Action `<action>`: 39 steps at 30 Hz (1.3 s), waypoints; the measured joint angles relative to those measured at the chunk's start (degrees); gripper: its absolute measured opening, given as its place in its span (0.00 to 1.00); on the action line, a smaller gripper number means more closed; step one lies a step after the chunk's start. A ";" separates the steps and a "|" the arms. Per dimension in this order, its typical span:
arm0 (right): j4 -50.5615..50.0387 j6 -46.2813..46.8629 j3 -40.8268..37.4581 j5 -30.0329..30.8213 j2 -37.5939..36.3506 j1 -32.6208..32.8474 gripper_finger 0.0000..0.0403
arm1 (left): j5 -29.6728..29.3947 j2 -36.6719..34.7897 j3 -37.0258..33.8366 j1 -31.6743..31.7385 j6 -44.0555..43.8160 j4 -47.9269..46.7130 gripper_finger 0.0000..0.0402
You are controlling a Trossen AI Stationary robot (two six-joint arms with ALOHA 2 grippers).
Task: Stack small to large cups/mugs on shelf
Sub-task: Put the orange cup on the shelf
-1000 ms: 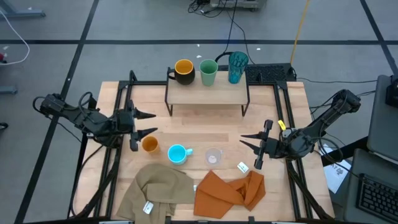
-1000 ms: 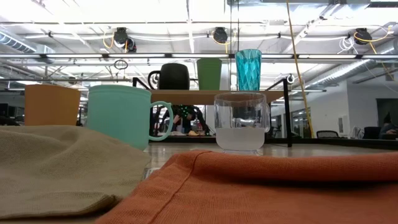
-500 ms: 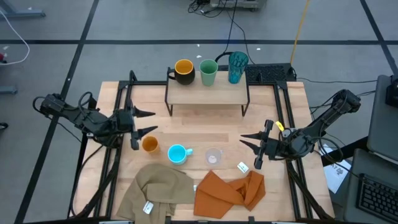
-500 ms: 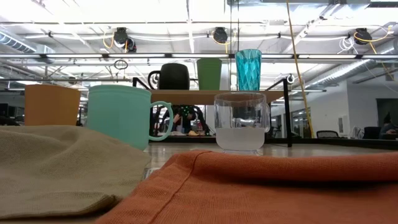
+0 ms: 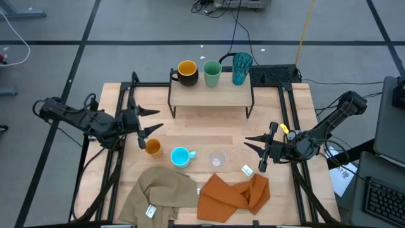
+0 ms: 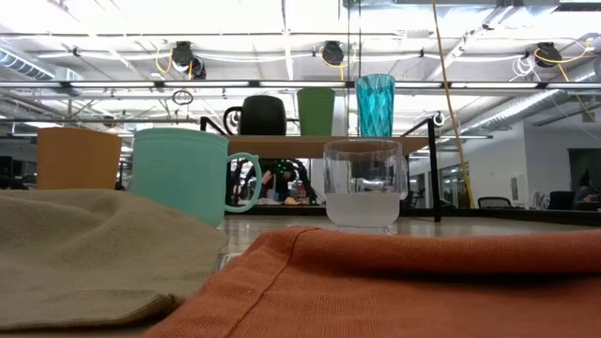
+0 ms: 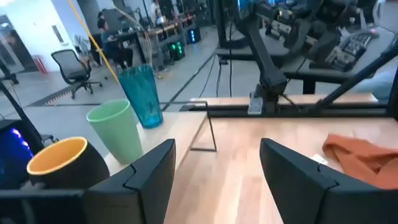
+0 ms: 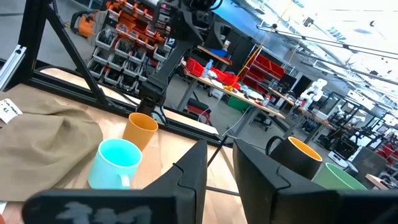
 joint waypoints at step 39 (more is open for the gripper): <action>-0.24 6.10 -0.01 0.01 0.02 0.00 0.17 | 18.01 -0.42 0.02 0.80 -11.63 -17.29 0.14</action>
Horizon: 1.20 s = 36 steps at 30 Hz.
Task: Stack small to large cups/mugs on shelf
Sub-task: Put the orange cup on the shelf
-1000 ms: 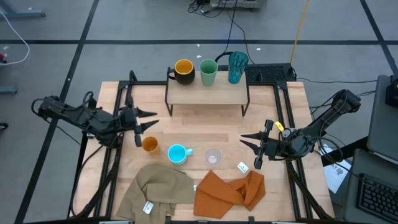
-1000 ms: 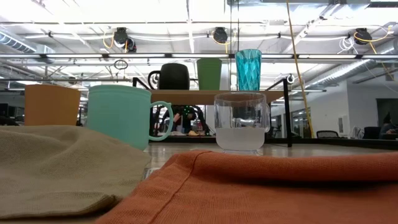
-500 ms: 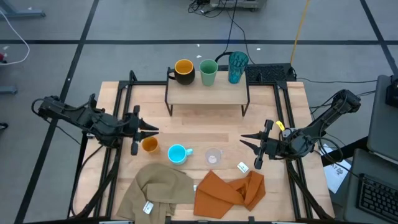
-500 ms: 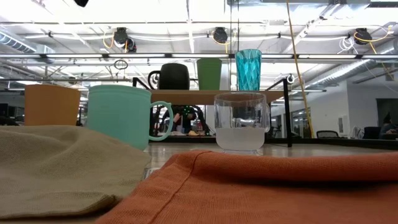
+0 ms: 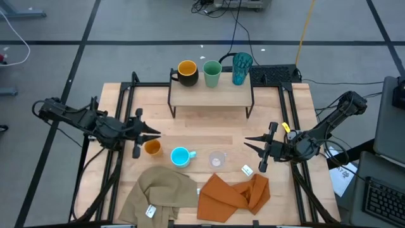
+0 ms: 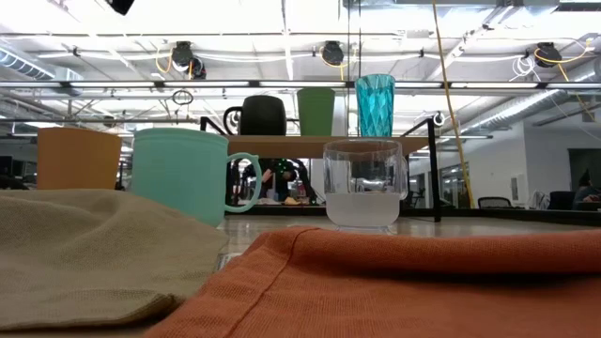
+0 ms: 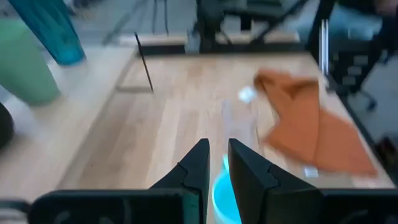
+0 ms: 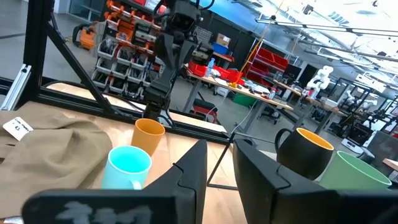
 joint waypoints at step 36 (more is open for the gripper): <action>0.02 1.39 0.00 -0.01 0.00 0.00 0.17 | 16.67 11.95 -0.04 0.00 -26.87 -21.49 0.51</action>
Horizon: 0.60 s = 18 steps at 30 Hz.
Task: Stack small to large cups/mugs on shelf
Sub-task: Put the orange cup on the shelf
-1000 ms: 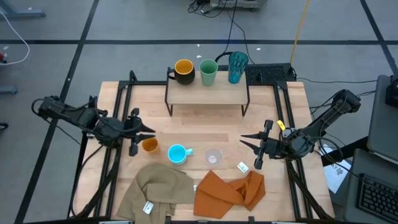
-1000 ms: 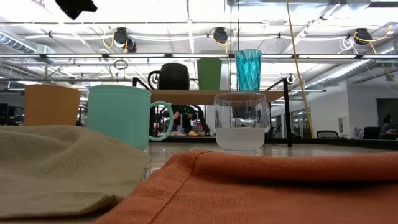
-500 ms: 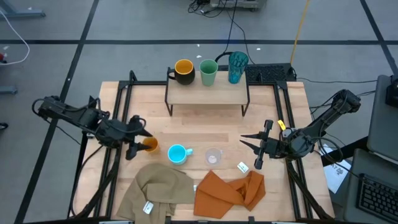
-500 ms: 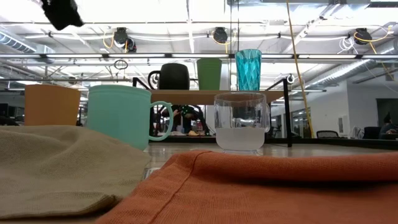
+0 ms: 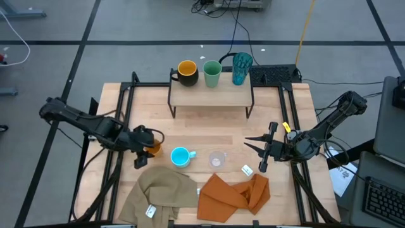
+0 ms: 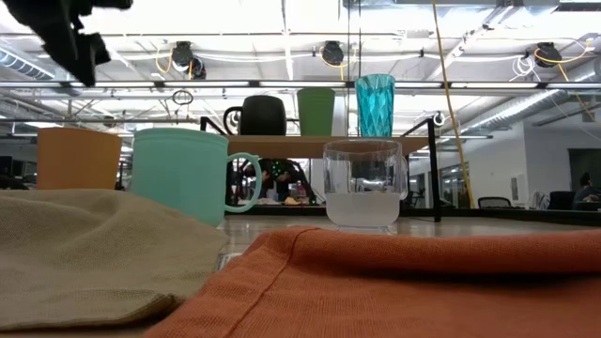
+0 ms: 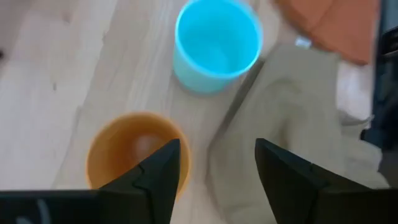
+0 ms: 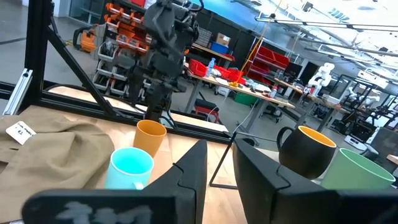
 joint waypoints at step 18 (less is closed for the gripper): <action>0.02 -0.34 0.00 0.00 0.00 0.00 0.17 | 1.46 11.67 0.00 0.00 -2.60 -5.47 0.50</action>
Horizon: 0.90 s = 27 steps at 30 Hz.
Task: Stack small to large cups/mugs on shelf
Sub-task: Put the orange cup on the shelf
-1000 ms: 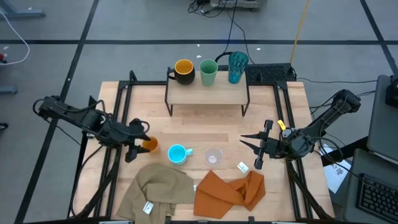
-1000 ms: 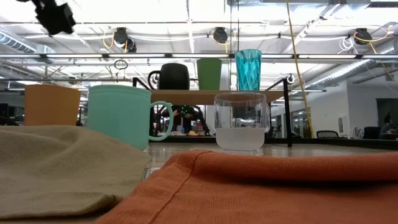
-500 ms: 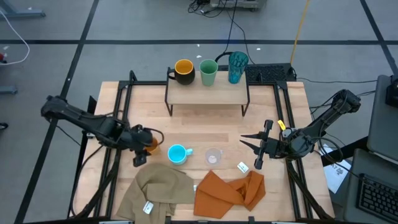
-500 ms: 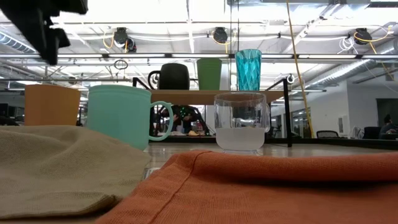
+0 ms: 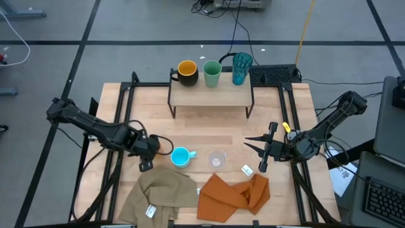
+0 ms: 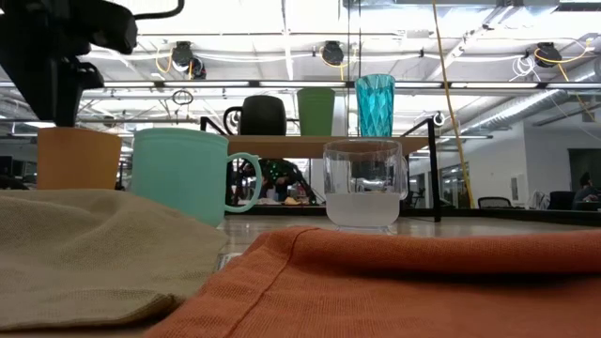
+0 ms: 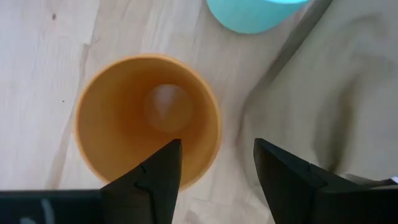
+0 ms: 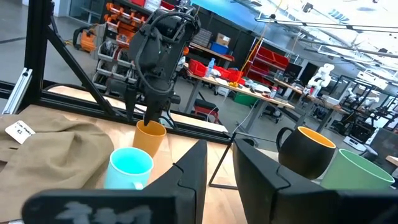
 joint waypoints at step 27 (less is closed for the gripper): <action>-0.04 0.04 0.00 -0.01 0.00 0.01 0.17 | 1.03 9.90 0.00 4.50 4.69 -0.09 0.50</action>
